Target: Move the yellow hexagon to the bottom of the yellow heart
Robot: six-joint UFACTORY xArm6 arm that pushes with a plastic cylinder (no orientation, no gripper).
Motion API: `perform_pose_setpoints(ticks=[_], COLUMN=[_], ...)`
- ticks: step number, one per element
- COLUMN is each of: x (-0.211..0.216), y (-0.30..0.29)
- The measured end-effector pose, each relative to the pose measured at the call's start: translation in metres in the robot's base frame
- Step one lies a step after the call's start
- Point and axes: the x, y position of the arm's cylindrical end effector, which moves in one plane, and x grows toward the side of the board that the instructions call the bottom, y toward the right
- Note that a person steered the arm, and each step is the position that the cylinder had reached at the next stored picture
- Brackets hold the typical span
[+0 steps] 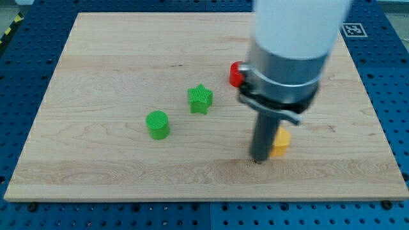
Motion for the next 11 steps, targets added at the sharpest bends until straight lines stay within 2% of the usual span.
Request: perform_pose_setpoints(ticks=[1, 2, 4, 6, 9, 10, 11], x=[0.000, 0.000, 0.023, -0.014, -0.092, -0.098, -0.094], y=[0.058, 0.093, 0.065, 0.046, 0.090, 0.090, 0.064])
